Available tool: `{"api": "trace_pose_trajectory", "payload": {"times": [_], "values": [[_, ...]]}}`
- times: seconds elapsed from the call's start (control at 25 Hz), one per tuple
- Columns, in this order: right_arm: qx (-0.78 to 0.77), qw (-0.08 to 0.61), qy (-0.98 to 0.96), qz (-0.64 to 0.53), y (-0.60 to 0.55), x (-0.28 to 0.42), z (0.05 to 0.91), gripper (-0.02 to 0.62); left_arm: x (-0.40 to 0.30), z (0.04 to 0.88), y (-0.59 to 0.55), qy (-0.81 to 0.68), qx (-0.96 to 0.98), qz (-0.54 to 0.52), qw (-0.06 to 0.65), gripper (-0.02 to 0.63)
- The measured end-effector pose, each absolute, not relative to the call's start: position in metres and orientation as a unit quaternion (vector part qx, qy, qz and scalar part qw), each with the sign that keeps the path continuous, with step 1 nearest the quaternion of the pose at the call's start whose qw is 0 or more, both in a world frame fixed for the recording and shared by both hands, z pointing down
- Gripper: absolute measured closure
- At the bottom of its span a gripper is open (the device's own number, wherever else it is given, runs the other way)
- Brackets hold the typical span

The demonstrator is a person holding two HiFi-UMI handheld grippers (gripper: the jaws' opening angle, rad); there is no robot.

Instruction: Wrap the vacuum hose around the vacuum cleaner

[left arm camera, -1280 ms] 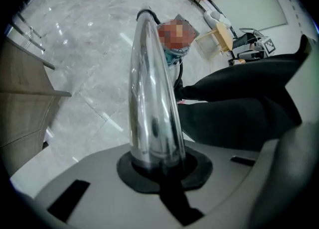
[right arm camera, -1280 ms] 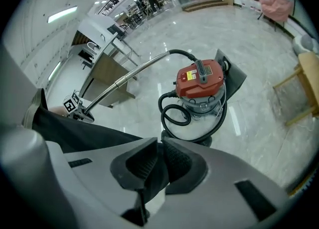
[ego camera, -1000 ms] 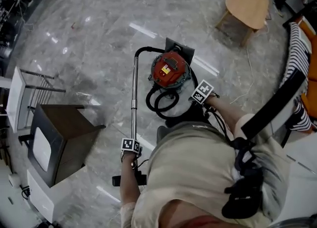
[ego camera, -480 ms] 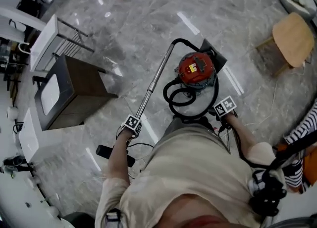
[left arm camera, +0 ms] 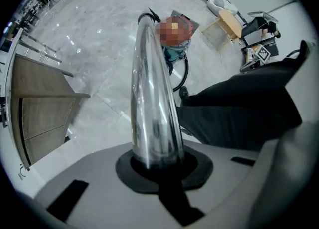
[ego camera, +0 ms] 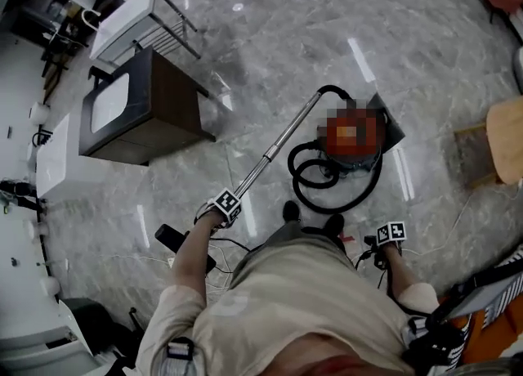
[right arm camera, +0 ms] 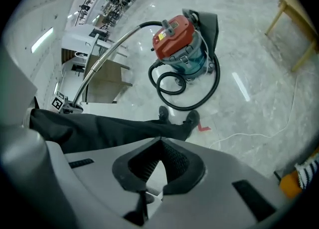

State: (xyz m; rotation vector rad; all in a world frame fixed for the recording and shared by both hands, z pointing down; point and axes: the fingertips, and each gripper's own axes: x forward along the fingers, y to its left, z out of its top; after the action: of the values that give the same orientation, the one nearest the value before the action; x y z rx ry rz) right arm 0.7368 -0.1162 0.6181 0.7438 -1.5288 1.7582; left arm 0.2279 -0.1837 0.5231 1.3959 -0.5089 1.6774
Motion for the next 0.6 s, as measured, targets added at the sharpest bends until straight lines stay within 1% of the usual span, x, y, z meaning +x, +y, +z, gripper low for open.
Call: {"api": "trace_pose_trajectory", "payload": {"times": [0.12,0.24,0.36,0.44,0.52,0.6], "values": [[0.269,0.357,-0.62,0.645,-0.137,0.695,0.607,0.589,0.214,0.53,-0.18,-0.202,0.563,0.666,0.445,0.58],[0.254,0.396,-0.656,0.59,-0.17,0.651,0.591,0.589,0.198,0.555,-0.189,-0.194,0.583,0.652,0.443,0.58],[0.244,0.432,-0.678,0.542,-0.19,0.589,0.577,0.589,0.165,0.565,-0.183,-0.181,0.592,0.65,0.442,0.58],[0.245,0.432,-0.69,0.526,-0.203,0.532,0.569,0.589,0.13,0.572,-0.182,-0.18,0.596,0.653,0.431,0.578],[0.244,0.418,-0.705,0.519,-0.214,0.472,0.561,0.589,0.101,0.586,-0.186,-0.174,0.605,0.653,0.421,0.577],[0.24,0.417,-0.716,0.506,-0.213,0.431,0.551,0.589,0.094,0.599,-0.188,-0.163,0.616,0.648,0.417,0.577]]}}
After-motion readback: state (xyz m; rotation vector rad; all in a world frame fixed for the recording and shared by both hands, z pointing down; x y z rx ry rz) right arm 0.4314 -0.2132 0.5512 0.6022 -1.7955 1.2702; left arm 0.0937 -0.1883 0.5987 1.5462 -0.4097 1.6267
